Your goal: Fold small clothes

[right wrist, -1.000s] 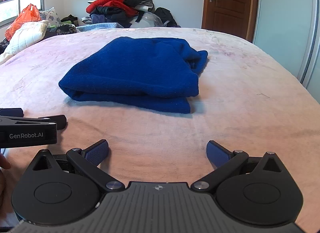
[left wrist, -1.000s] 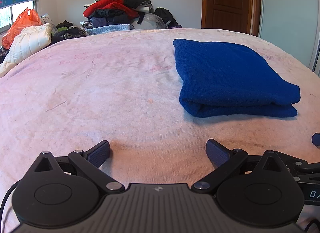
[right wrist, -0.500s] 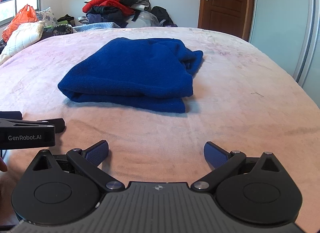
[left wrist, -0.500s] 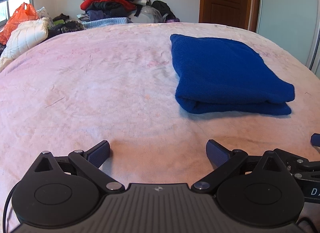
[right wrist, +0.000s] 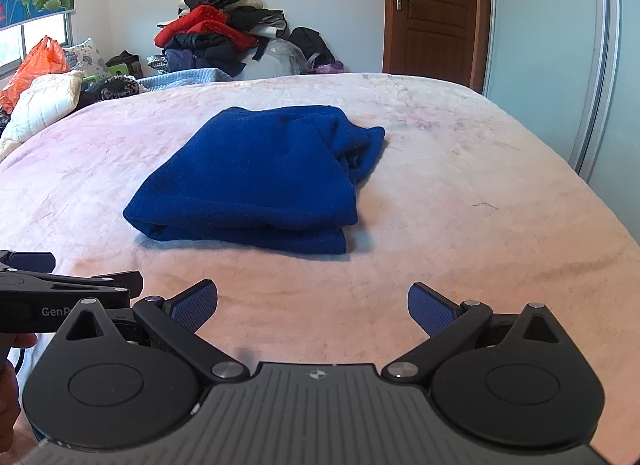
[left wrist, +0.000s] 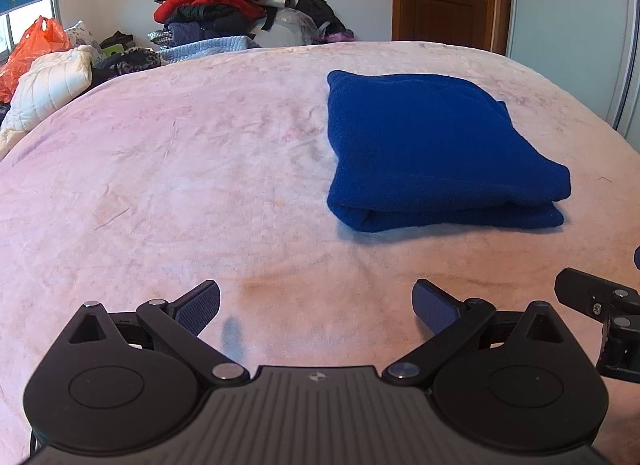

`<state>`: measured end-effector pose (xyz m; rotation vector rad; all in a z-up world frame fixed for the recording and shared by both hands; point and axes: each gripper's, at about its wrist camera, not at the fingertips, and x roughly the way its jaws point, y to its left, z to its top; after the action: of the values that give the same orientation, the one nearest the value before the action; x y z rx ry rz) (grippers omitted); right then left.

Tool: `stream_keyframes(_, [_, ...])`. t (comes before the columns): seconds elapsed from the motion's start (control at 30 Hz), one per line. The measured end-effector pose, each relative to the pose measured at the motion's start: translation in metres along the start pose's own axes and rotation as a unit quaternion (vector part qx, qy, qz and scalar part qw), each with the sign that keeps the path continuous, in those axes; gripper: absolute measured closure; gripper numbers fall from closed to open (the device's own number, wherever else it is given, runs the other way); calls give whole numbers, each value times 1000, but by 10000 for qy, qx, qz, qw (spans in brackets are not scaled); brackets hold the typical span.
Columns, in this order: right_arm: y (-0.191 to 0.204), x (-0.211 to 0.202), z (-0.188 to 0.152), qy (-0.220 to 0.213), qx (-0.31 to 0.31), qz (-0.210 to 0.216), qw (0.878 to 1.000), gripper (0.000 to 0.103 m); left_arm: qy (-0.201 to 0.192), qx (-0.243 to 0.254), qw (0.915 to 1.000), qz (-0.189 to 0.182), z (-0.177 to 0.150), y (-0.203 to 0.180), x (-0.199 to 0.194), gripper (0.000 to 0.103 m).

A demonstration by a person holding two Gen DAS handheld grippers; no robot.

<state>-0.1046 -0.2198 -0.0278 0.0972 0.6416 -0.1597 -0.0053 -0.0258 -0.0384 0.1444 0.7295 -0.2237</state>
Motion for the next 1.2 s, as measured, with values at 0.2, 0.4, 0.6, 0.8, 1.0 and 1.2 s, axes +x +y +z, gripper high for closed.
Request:
stream_keyframes(0.2, [1,0,-2,37,24,45,10000,0,65,-137,9999,-25,0,4,0,0])
stream_keyframes(0.4, [3,0,-4,74,21,85,9999,0,142,-170,9997,-31,-1,5,1,0])
stream_keyframes(0.6, [4,0,-5,84,13,98,9999,0,157,-148,9998,-18,-1,5,1,0])
stream_keyframes(0.8, [5,0,-5,81,25,102,9999,0,186,-135,9997,0,0,4,2,0])
stream_keyframes(1.0, [4,1,-5,71,50,123,9999,0,198,-137,9997,24,-1,4,3,0])
stream_keyframes(1.2, [5,2,-5,99,17,155,9998,0,202,-143,9997,33,-1,5,3,0])
